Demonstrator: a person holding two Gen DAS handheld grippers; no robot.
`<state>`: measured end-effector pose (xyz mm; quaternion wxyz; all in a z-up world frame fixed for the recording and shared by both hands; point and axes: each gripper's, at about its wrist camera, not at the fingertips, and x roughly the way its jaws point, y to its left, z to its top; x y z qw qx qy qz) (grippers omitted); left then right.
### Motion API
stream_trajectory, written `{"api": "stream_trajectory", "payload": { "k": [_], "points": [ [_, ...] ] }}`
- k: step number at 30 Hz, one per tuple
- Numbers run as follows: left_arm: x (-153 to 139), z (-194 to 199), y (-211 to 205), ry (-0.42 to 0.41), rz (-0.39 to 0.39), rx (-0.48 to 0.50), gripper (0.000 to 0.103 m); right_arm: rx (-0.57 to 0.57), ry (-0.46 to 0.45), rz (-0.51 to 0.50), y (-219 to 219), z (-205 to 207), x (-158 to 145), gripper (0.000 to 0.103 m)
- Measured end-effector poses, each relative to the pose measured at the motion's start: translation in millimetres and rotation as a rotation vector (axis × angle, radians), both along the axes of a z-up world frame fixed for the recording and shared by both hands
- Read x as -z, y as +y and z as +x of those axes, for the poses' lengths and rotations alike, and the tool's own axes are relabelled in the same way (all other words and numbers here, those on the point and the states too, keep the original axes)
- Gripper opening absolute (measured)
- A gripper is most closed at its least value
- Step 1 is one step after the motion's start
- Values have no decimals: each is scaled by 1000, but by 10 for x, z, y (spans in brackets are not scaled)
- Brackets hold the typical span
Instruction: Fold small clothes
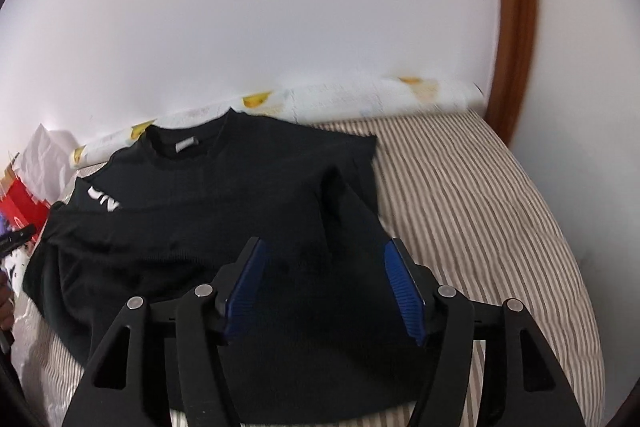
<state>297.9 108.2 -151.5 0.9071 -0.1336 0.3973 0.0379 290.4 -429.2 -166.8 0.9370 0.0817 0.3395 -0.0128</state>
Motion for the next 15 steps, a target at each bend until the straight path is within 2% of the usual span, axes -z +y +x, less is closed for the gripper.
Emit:
{"api": "stream_trajectory", "payload": {
  "k": [3, 7, 11, 15],
  "points": [
    [138, -307, 53, 35, -23, 1, 57, 23, 23, 10, -87, -193, 91, 63],
    [251, -688, 143, 28, -45, -20, 59, 40, 48, 19, -158, -412, 220, 64],
    [412, -887, 257, 41, -167, -5, 60, 44, 63, 37, -203, -551, 325, 64],
    [513, -888, 279, 39, -246, -13, 60, 56, 66, 68, -248, -579, 376, 65]
  ]
}}
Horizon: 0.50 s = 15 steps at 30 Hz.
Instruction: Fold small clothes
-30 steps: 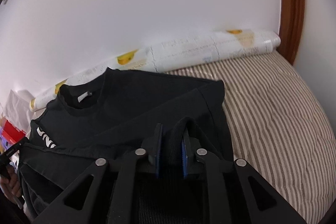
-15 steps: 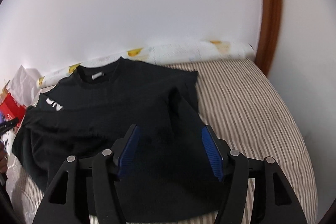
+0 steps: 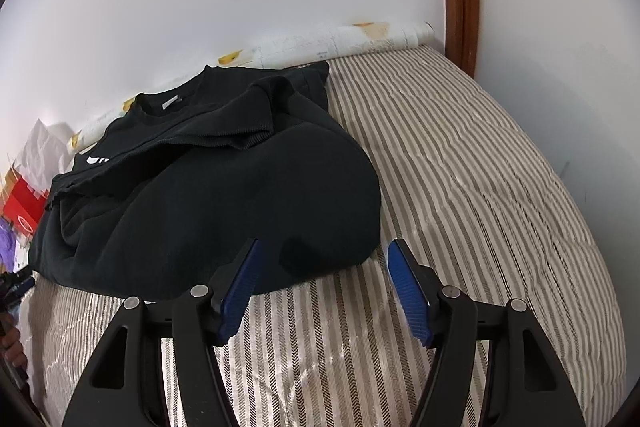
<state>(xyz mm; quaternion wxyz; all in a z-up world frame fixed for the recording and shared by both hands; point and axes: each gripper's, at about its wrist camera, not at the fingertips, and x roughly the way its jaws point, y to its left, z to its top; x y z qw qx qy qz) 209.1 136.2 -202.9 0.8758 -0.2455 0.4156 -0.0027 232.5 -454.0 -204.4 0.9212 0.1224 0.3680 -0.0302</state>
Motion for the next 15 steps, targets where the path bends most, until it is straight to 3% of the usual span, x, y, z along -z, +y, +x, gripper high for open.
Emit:
{"api": "stream_trajectory", "payload": {
  "k": [9, 15],
  "points": [
    [64, 213, 41, -52, -140, -4, 63, 16, -22, 36, -11, 146, -12, 69],
    [54, 408, -9, -57, -122, -12, 61, 51, 5, 75, -39, 384, 100, 69]
  ]
}}
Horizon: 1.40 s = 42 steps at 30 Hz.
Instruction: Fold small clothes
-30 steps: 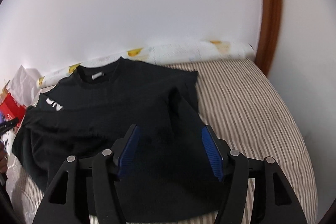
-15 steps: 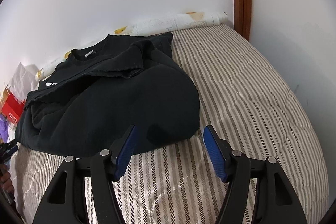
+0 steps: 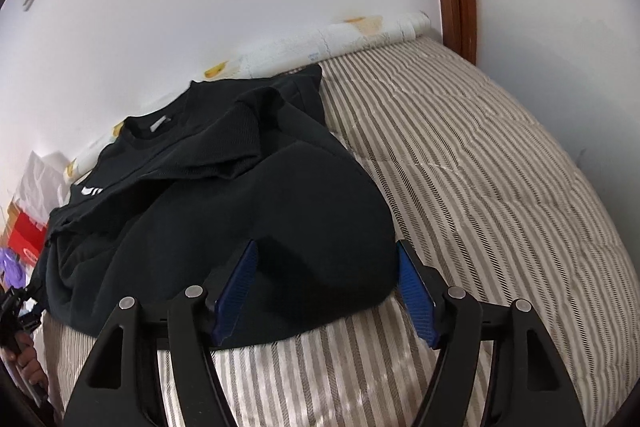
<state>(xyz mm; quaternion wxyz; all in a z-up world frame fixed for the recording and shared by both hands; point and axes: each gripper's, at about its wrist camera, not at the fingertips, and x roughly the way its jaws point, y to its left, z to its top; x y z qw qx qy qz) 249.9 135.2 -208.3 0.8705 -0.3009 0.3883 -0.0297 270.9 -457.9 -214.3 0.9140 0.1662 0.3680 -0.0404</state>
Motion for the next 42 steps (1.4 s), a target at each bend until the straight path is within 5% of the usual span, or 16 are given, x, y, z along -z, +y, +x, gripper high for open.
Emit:
{"api": "stream_trajectory", "payload": {
  "k": [5, 6, 7, 8, 10, 36, 42],
  "points": [
    [-46, 75, -144, 35, 155, -2, 35, -29, 12, 39, 9, 163, 71, 67],
    [-50, 75, -158, 34, 160, 0, 31, -48, 13, 40, 27, 179, 75, 60],
    [-60, 66, -169, 29, 160, 0, 23, -68, 7, 29, 48, 182, 65, 36],
    [-69, 61, -172, 25, 158, 3, 16, -70, -3, 3, 68, 164, 40, 23],
    [-105, 32, -199, 19, 173, 7, 14, -91, -12, -32, 114, 120, -6, 19],
    [-210, -1541, -386, -3, 205, 60, 13, -85, 5, -130, 214, -1560, -85, 18],
    [-214, -1611, -406, 41, 304, 72, 30, -54, -14, -139, 159, -1792, -178, 26]
  ]
}}
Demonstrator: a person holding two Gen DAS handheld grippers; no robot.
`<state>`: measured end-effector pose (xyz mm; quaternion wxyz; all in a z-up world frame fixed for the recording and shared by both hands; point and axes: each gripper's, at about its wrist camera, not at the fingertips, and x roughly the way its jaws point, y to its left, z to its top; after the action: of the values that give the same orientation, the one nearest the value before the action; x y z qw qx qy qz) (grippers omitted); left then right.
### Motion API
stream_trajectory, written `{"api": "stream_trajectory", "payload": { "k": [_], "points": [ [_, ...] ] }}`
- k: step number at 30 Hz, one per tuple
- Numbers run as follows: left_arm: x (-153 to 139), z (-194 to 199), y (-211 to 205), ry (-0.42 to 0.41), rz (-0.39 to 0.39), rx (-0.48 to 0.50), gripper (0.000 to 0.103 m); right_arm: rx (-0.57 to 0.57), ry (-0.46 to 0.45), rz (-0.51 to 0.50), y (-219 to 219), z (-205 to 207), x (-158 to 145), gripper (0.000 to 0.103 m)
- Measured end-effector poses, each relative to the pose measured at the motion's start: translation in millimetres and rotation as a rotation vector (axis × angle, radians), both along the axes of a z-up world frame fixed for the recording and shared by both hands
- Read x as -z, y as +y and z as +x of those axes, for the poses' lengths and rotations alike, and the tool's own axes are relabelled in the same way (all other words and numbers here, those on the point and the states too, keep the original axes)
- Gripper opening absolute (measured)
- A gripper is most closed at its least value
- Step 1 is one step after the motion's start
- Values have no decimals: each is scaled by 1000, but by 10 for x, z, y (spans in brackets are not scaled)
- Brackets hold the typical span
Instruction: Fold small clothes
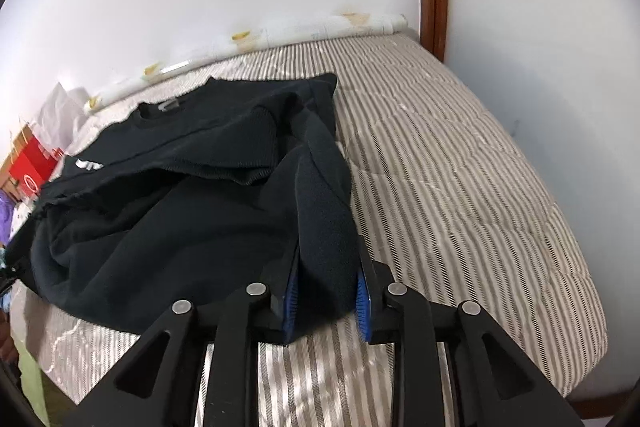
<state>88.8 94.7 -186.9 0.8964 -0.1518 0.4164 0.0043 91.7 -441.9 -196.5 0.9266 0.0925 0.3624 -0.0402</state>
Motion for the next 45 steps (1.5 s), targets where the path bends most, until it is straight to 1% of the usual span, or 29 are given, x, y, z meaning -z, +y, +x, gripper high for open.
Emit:
{"api": "stream_trajectory", "payload": {
  "k": [1, 4, 6, 8, 12, 14, 16, 18, 20, 21, 23, 26, 28, 30, 32, 33, 37, 40, 43, 45],
  "points": [
    [-26, -22, 0, -6, 22, 0, 33, 15, -19, -9, -24, -48, -68, 27],
    [-110, -76, 29, -22, 34, -6, 35, 22, -69, -25, -20, -113, -258, 28],
    [-196, -108, 39, -47, 38, -11, 37, 0, -91, -31, 47, -110, -360, 28],
    [-288, -137, 28, -72, 62, -15, 39, -43, -108, -34, 184, -67, -441, 28],
    [-475, -197, 26, -122, 105, -29, 43, -134, -112, -39, 510, 42, -476, 28],
    [-541, -178, 25, -138, 91, -15, 46, -182, -95, -31, 676, 150, -433, 28],
    [-555, -138, 4, -136, 71, 8, 46, -220, -70, -22, 828, 273, -349, 28],
    [-531, -47, -83, -120, 65, 43, 46, -249, -37, -17, 953, 384, -249, 28],
    [-479, 56, -208, -98, 76, 77, 46, -265, 6, -13, 1064, 512, -117, 28],
    [-438, 129, -268, -82, 65, 97, 46, -266, 24, -12, 1097, 558, -58, 28],
    [-350, 287, -383, -49, 63, 132, 46, -253, 63, -20, 1168, 692, 58, 28],
    [-241, 458, -533, -22, 95, 172, 46, -219, 92, -37, 1190, 836, 126, 28],
    [-140, 595, -617, 7, 95, 195, 46, -196, 114, -40, 1189, 942, 158, 28],
    [-11, 737, -675, 40, 99, 188, 47, -178, 136, -29, 1176, 1055, 196, 28],
    [27, 813, -720, 14, 122, 173, 48, -175, 134, -26, 1169, 1109, 190, 28],
    [16, 855, -729, 2, 129, 170, 48, -178, 130, -25, 1163, 1131, 168, 28],
    [-72, 1089, -651, -28, 87, 156, 48, -198, 97, 9, 1097, 1321, 45, 27],
    [-64, 1326, -633, -22, 91, 148, 48, -196, 101, 16, 1056, 1581, 17, 25],
    [-83, 1571, -555, -17, 69, 129, 48, -194, 103, 33, 1011, 1859, -23, 24],
    [-94, 1713, -502, -3, 78, 103, 48, -191, 118, 33, 997, 2009, -26, 24]
  ]
}}
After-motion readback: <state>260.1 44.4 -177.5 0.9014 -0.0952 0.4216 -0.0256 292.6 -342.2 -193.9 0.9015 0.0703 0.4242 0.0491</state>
